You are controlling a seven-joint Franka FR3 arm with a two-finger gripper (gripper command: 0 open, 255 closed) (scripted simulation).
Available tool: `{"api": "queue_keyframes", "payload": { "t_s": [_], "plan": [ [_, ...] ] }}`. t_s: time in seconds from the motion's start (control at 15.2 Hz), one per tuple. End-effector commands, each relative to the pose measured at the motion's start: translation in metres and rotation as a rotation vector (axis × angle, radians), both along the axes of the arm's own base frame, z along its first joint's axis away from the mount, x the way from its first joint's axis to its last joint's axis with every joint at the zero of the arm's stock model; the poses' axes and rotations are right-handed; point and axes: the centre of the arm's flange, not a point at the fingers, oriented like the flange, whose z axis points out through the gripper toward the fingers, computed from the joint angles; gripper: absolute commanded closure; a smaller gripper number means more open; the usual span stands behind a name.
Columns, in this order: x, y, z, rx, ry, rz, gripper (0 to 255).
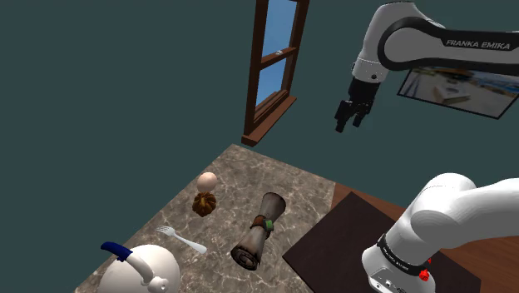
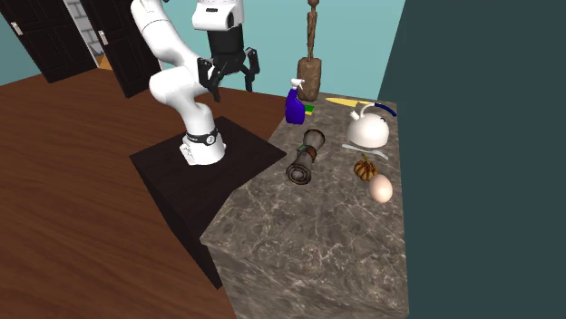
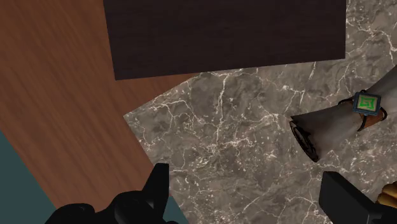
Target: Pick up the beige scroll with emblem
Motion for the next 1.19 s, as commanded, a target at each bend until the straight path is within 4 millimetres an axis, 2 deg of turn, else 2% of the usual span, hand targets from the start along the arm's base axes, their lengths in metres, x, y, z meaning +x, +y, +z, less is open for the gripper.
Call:
{"api": "queue_keyframes", "payload": {
  "t_s": [0.0, 0.59, 1.12],
  "plan": [
    [0.000, 0.000, 0.000, 0.000, 0.000, 0.000, 0],
    [-0.013, 0.072, -0.091, 0.022, -0.012, -0.280, 0],
    [-0.007, 0.138, -0.170, 0.042, -0.022, -0.529, 0]
  ]
}}
